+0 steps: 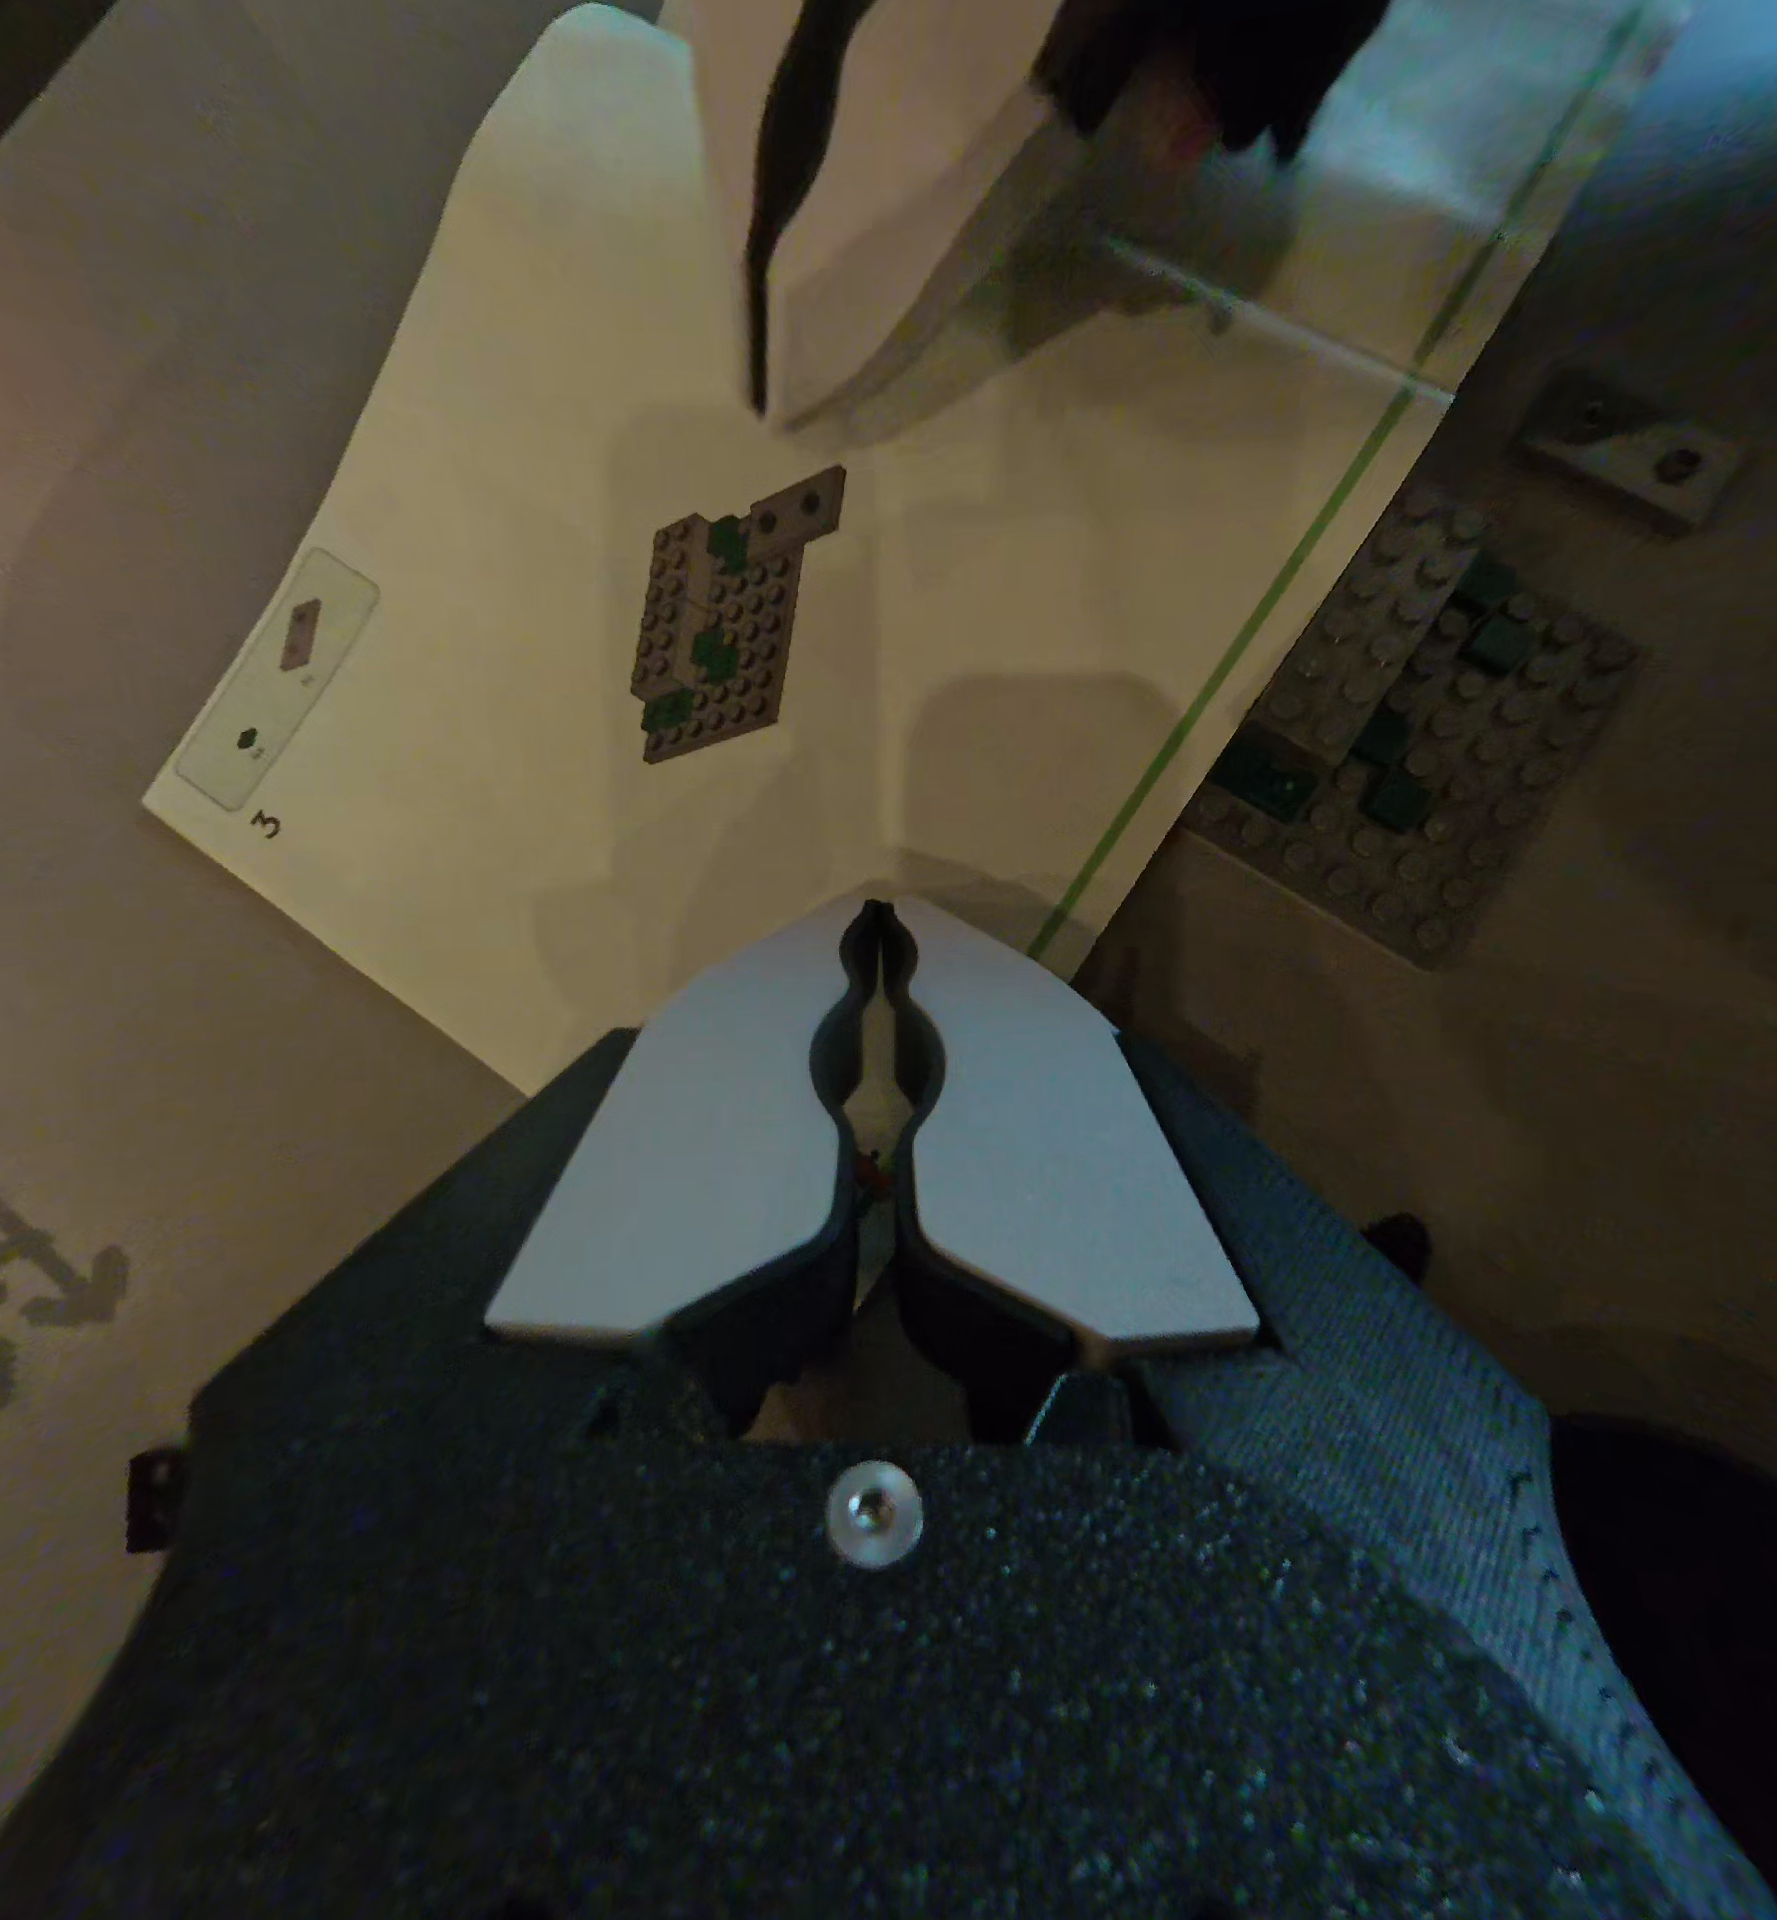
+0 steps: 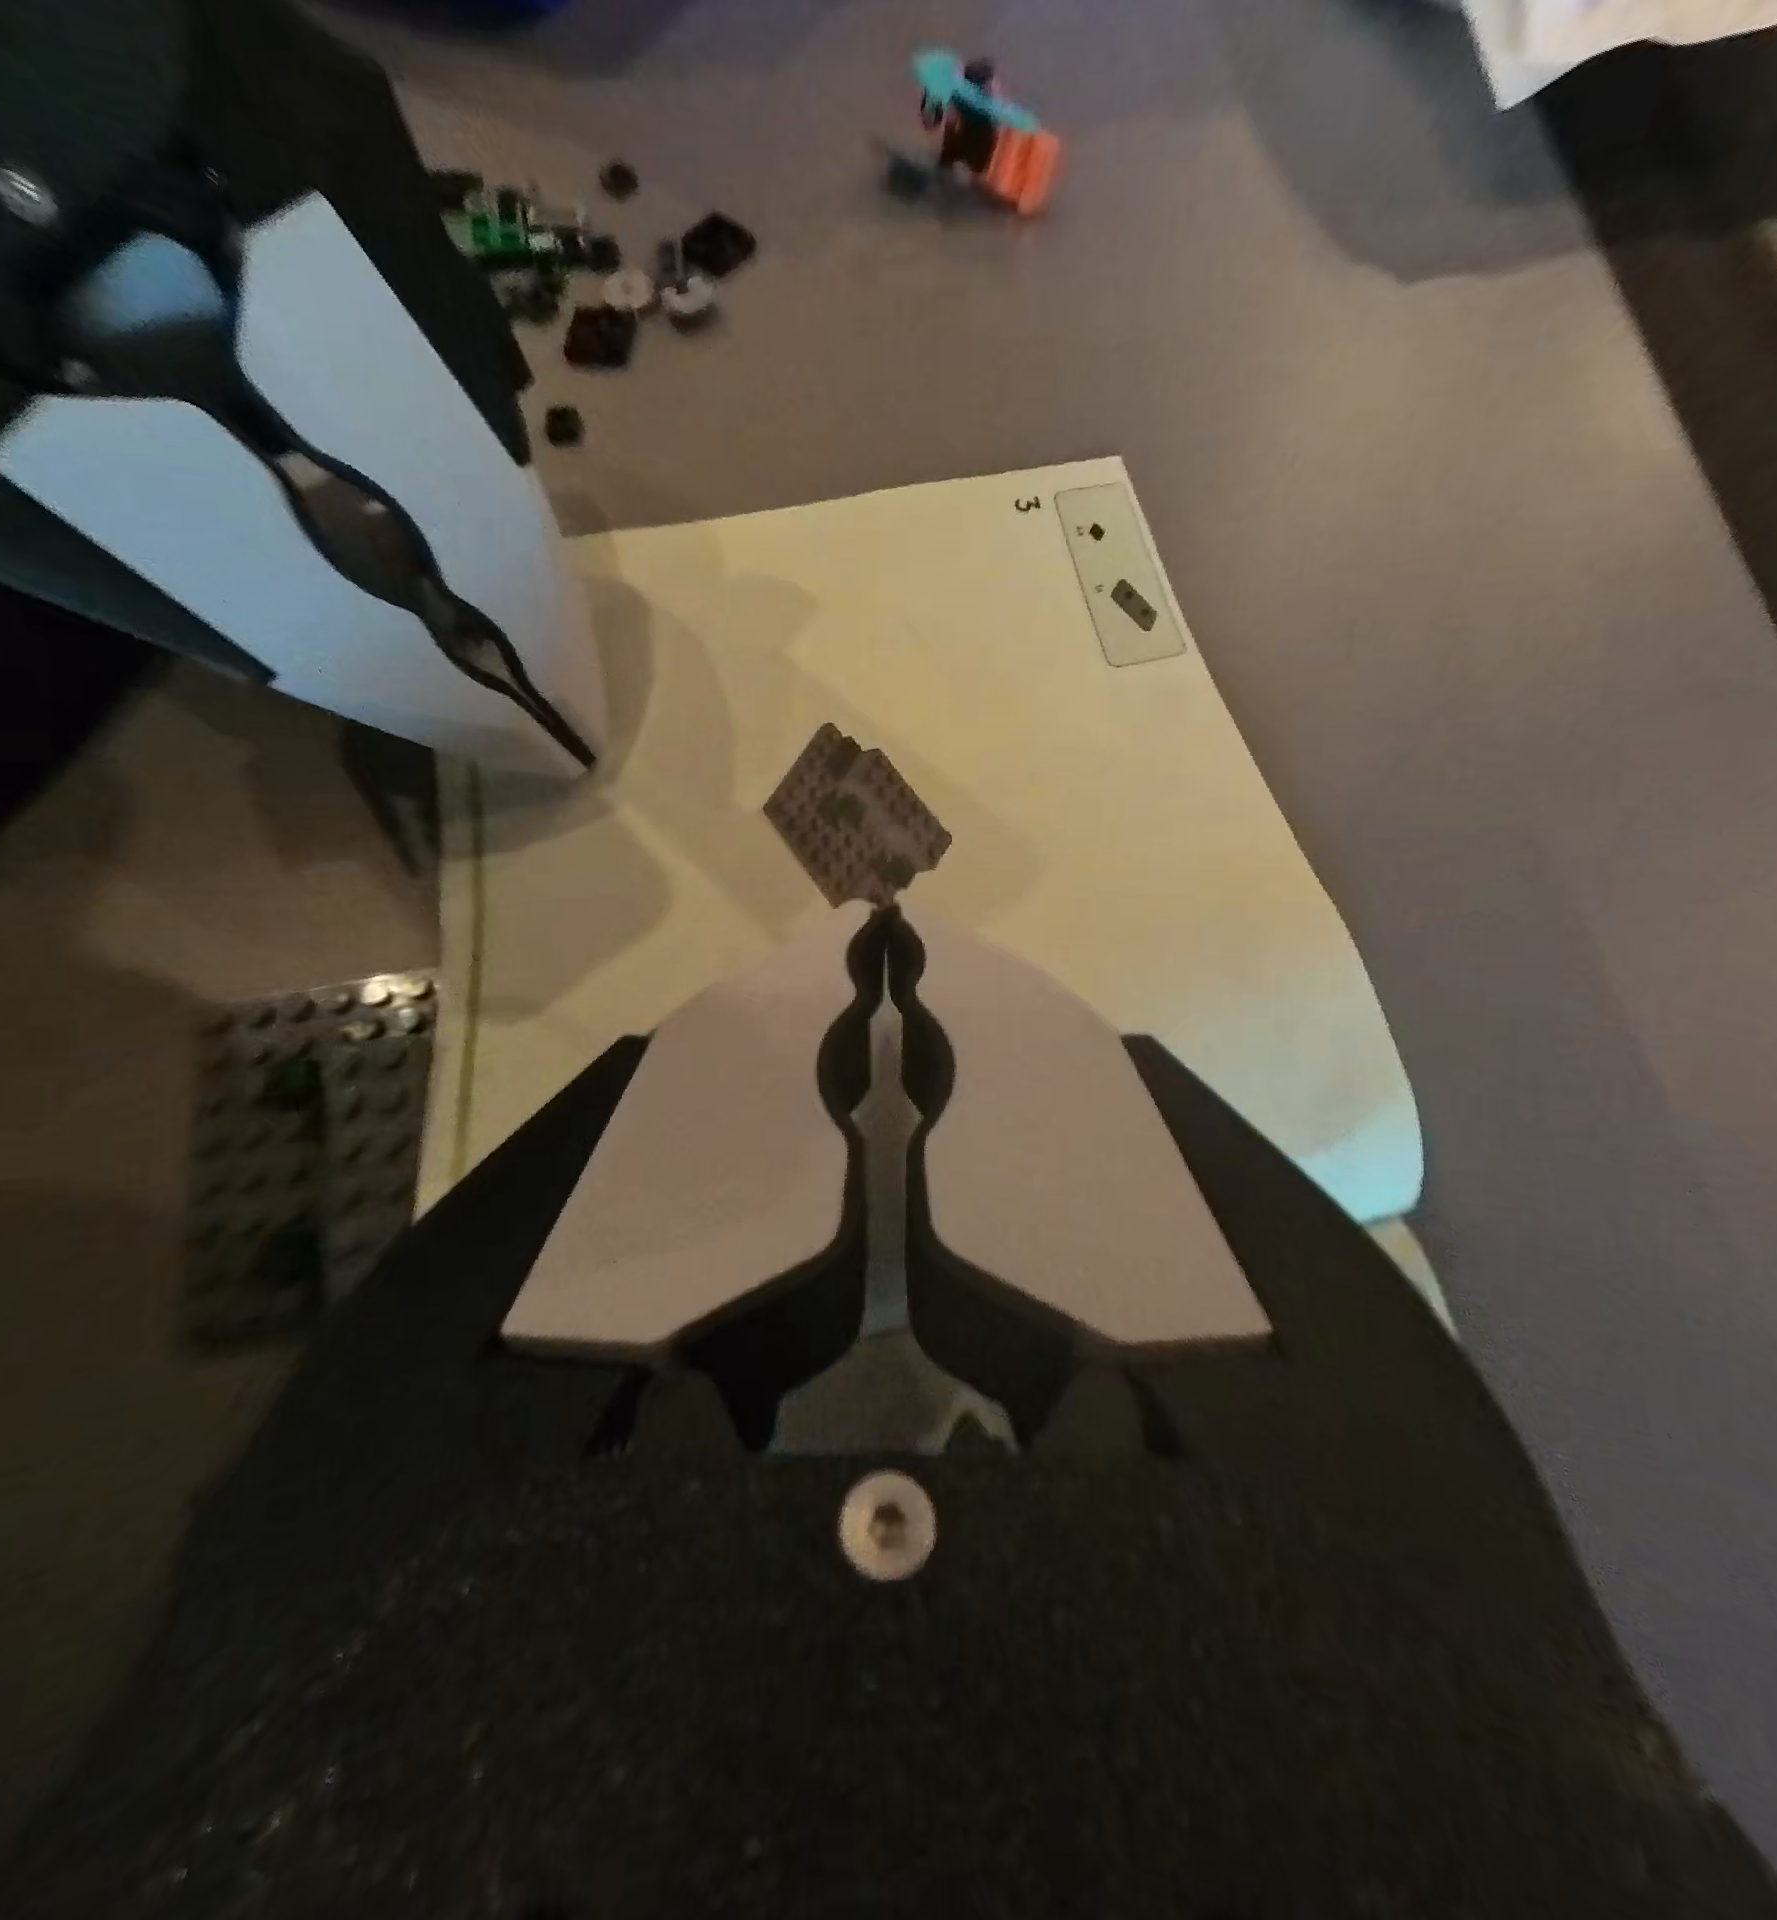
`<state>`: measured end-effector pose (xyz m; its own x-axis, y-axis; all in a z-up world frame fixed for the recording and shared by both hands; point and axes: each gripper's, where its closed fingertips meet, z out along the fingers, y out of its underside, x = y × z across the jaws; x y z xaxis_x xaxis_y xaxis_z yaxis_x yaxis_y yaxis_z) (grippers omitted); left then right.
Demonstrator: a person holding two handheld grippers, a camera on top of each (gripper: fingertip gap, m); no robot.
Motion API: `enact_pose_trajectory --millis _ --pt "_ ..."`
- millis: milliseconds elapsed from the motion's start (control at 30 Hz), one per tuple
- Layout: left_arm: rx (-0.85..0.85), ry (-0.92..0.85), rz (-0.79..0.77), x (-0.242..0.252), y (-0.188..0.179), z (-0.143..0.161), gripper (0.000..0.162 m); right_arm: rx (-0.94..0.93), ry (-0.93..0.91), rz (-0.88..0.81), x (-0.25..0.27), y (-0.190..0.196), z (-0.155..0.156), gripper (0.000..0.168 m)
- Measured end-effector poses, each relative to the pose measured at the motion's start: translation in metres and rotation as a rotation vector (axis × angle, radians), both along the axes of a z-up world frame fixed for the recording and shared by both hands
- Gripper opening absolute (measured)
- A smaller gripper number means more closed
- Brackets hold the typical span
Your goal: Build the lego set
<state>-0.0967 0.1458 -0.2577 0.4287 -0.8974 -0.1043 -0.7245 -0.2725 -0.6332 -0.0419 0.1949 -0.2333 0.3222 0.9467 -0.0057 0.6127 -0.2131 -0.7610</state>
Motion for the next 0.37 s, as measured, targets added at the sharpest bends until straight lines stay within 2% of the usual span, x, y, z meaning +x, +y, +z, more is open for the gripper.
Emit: enact_pose_trajectory --millis 367 --pt "-0.004 0.000 0.006 -0.001 0.000 0.000 0.000 0.066 -0.113 0.035 -0.005 0.010 -0.013 0.000"
